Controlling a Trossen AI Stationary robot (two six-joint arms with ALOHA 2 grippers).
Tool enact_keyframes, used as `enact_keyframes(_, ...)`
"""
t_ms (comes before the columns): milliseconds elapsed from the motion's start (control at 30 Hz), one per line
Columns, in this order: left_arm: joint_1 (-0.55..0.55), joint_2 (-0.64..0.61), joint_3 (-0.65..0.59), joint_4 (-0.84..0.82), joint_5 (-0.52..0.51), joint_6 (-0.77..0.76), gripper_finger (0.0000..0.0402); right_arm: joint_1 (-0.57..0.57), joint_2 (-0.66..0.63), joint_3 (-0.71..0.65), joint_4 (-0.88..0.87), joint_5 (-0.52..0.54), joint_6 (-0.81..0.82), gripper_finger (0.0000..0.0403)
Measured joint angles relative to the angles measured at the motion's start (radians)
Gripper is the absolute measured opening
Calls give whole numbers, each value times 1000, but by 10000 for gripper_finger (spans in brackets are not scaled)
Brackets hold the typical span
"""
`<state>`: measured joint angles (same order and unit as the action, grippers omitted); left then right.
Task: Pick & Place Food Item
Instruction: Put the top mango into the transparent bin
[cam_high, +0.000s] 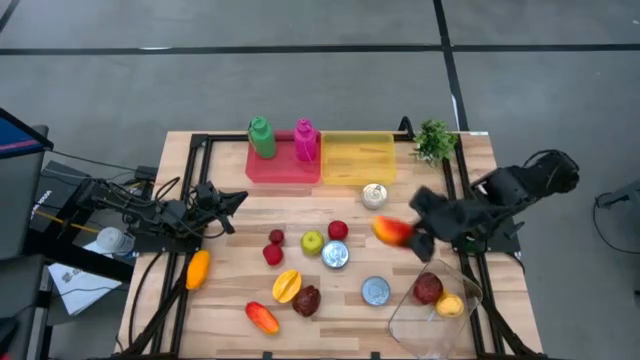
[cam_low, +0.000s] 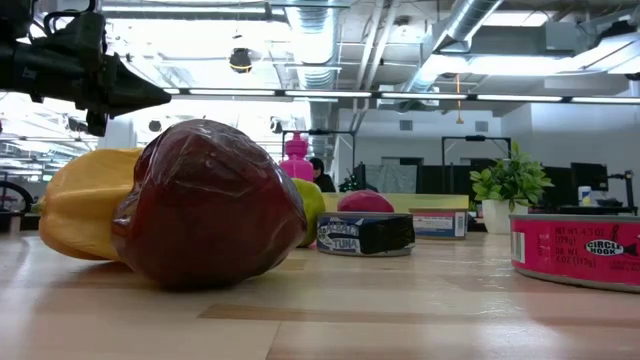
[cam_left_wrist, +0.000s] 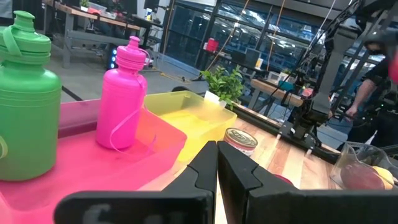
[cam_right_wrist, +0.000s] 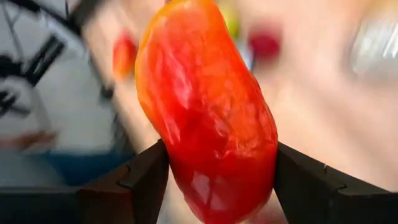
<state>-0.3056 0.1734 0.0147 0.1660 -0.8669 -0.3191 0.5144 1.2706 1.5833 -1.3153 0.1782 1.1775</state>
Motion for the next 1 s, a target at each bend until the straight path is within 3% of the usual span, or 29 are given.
enact_keyframes(167, 0, 0, 0, 0, 0, 0, 1, 140, 5, 0, -52, -243, 325, 246)
enact_keyframes(433, 0, 0, 0, 0, 0, 0, 1, 333, 53, 0, -92, -258, 611, 246)
enact_keyframes(1000, 0, 0, 0, 2, 0, 0, 1, 417, 240, 0, -168, -263, 678, 246)
